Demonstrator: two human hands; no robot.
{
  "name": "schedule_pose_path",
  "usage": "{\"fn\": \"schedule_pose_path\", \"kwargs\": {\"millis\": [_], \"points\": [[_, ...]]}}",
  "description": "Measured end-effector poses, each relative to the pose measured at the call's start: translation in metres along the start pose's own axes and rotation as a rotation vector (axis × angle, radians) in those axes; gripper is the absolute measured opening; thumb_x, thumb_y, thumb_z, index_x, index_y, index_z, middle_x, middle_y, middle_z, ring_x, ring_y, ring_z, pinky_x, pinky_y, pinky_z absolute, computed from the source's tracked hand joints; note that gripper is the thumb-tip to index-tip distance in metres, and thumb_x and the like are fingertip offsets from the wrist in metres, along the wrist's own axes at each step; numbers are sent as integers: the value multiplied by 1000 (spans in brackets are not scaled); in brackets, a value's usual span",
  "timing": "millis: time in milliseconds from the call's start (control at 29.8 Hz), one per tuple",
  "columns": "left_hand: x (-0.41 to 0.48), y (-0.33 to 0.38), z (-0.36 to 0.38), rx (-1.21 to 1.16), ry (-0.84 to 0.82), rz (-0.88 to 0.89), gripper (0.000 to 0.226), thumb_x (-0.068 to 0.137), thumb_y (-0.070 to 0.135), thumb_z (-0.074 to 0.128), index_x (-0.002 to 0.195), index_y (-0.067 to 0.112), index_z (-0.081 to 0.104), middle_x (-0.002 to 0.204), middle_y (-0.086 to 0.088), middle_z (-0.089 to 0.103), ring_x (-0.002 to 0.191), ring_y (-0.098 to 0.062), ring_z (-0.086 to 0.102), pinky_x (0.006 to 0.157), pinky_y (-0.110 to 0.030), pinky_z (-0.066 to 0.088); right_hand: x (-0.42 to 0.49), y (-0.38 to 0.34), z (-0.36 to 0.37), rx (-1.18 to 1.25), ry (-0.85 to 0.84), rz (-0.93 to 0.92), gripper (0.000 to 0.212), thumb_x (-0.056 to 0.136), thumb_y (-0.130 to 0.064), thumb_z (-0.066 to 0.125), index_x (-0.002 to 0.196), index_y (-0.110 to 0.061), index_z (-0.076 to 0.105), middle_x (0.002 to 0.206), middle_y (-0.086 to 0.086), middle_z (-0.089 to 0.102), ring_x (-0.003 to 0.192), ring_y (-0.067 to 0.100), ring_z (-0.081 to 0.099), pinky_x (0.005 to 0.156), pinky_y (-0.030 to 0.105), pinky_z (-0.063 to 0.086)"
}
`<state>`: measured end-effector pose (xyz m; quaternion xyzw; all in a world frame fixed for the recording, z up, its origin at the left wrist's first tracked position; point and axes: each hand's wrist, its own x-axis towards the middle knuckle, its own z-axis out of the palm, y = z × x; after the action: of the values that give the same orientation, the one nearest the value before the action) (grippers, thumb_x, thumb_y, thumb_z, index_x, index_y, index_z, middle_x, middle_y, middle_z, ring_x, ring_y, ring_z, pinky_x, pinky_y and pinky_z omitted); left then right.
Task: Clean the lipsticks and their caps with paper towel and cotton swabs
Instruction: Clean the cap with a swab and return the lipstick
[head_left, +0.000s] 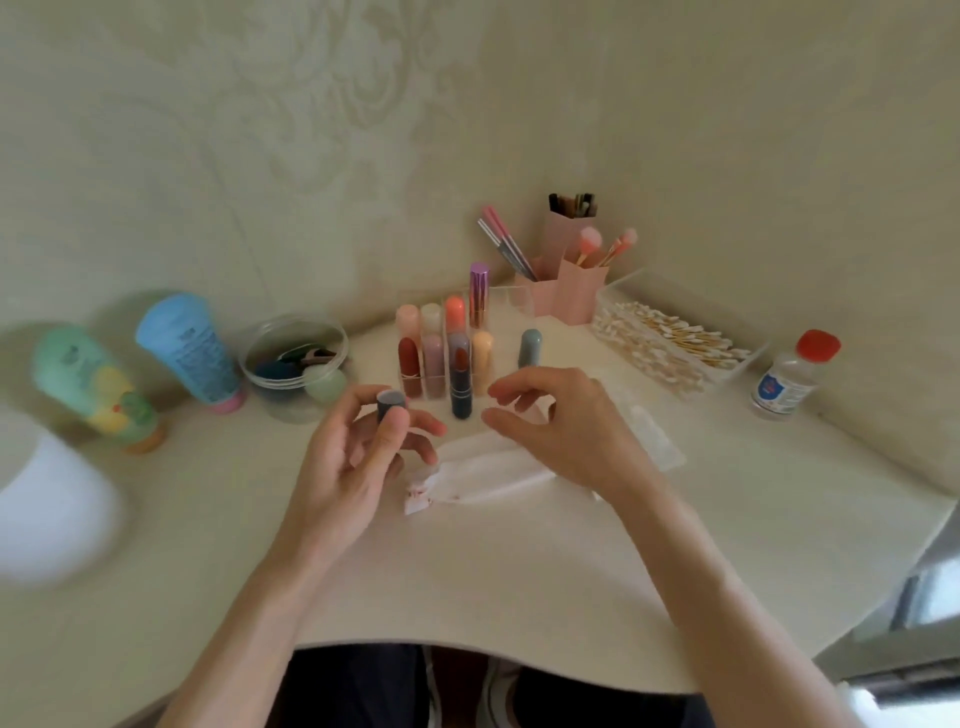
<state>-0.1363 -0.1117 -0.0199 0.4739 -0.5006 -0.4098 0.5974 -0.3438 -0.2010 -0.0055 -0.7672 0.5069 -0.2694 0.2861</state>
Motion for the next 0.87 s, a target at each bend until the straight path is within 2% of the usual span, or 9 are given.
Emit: {"fn": "schedule_pose_path", "kwargs": {"millis": [101, 201, 369, 436, 536, 603, 670, 737, 871], "points": [[-3, 5, 0, -56, -44, -22, 18, 95, 14, 62, 106, 7, 50, 92, -18, 75, 74, -25, 69, 70, -18, 53, 5, -16, 20, -153, 4, 49, 35, 91, -47, 78, 119, -28, 72, 107, -15, 70, 96, 7, 66, 79, 22, 52], [-5, 4, -2, -75, -38, -20, 15, 102, 12, 56, 111, -1, 53, 93, -20, 72, 74, -22, 67, 69, -17, 52, 11, -22, 31, -206, 22, 121, 36, 89, -50, 78, 115, -25, 71, 99, -10, 69, 88, 14, 67, 79, 31, 55], [-5, 0, -4, -87, 17, -60, 22, 101, 27, 53, 102, 5, 56, 83, 0, 56, 77, -15, 59, 77, -24, 56, 12, -25, 37, -200, 60, 119, 29, 90, -48, 77, 109, -26, 72, 98, -8, 72, 88, 20, 68, 80, 39, 57], [-4, 0, -4, -72, 9, -77, 18, 97, 29, 57, 99, 11, 53, 80, 1, 51, 76, -15, 54, 74, -24, 51, 11, -25, 40, -217, 80, 76, 26, 91, -45, 76, 109, -26, 72, 98, -8, 71, 87, 19, 67, 77, 37, 56], [-4, 3, -4, -36, 43, -78, 28, 90, 32, 68, 102, 10, 57, 81, -5, 50, 75, -17, 51, 69, -24, 48, 4, -27, 40, -72, 103, 9, 19, 88, -40, 80, 102, -30, 74, 91, -18, 67, 84, 4, 62, 69, 16, 46], [-3, 7, -4, -33, 95, -95, 30, 87, 32, 71, 112, 16, 66, 81, -8, 48, 72, -18, 51, 61, -23, 48, -1, -26, 41, 56, 84, -68, 17, 84, -35, 83, 99, -32, 75, 88, -21, 71, 88, 0, 66, 68, 11, 44], [-3, 9, -4, 5, 102, -92, 31, 90, 31, 71, 120, 26, 71, 79, -9, 49, 70, -18, 52, 59, -26, 48, -5, -25, 43, 119, 32, -172, 16, 84, -33, 81, 100, -35, 77, 88, -22, 73, 91, 3, 68, 70, 11, 44], [-3, 9, -4, -9, 97, -98, 33, 90, 32, 71, 123, 31, 72, 77, -3, 58, 71, -15, 55, 62, -28, 47, -7, -24, 44, 127, -4, -264, 17, 86, -35, 78, 103, -36, 78, 90, -22, 74, 91, 9, 70, 71, 14, 44], [-5, 10, -1, -29, 140, -128, 25, 91, 28, 70, 115, 25, 77, 81, 9, 76, 70, -2, 65, 56, -19, 50, -8, -20, 44, 85, -38, -362, 18, 92, -37, 72, 109, -35, 78, 92, -19, 74, 89, 14, 68, 73, 21, 46]]}}
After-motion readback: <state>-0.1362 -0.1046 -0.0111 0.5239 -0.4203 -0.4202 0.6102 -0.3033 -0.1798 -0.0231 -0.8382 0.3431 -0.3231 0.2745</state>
